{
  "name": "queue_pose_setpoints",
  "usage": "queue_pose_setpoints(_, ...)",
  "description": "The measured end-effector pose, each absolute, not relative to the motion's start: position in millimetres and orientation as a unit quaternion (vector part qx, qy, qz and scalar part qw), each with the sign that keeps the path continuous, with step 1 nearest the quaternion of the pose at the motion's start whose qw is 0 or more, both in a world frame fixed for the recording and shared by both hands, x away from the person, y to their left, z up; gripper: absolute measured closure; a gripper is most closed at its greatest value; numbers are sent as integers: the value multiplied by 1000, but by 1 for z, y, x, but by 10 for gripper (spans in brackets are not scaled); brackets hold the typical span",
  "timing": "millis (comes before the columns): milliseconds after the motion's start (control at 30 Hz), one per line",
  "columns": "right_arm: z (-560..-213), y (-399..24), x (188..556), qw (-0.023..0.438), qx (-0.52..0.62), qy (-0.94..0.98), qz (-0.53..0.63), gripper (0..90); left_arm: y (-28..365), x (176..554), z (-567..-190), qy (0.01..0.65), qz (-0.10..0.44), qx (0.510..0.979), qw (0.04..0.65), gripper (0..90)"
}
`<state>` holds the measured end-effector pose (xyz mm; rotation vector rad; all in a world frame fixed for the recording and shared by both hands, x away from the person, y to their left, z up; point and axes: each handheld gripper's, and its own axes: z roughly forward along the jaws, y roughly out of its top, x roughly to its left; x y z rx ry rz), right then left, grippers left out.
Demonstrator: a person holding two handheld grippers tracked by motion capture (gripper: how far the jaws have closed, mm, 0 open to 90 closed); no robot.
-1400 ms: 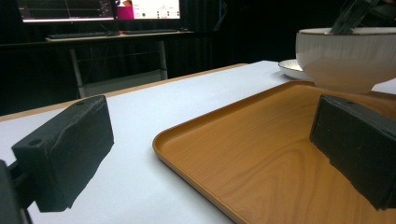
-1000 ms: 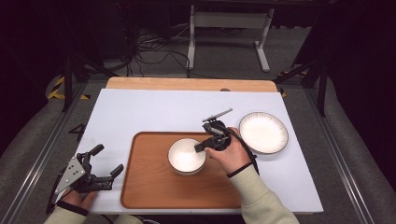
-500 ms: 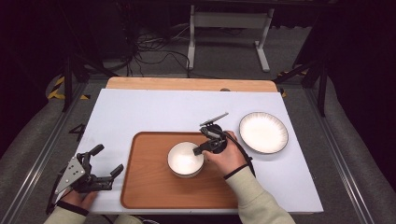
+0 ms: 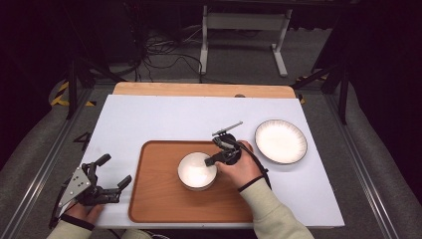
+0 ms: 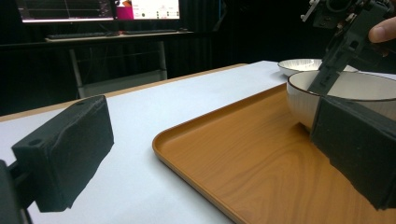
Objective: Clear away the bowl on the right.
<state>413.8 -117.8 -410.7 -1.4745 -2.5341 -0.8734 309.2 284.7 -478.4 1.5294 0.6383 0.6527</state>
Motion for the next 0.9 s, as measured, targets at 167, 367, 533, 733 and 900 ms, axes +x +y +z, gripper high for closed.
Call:
queue_pose_setpoints(167, -410, -121, 413, 39, -467, -830, -303, 718, 285, 309, -478, 279, 285, 667, 629, 2)
queue_pose_setpoints(367, -407, -122, 411, 22, -456, -833, -312, 678, 285, 309, -478, 279, 285, 668, 629, 2)
queue_pose_setpoints(533, -401, -126, 408, 4, -442, -834, -330, 645, 285, 310, -478, 280, 284, 668, 629, 2)
queue_pose_setpoints(733, -390, -136, 400, -38, -415, -831, -370, 632, 285, 310, -478, 278, 286, 668, 629, 2)
queue_pose_setpoints(900, -384, -145, 395, -47, -404, -823, -397, 613, 285, 309, -478, 279, 285, 667, 629, 2)
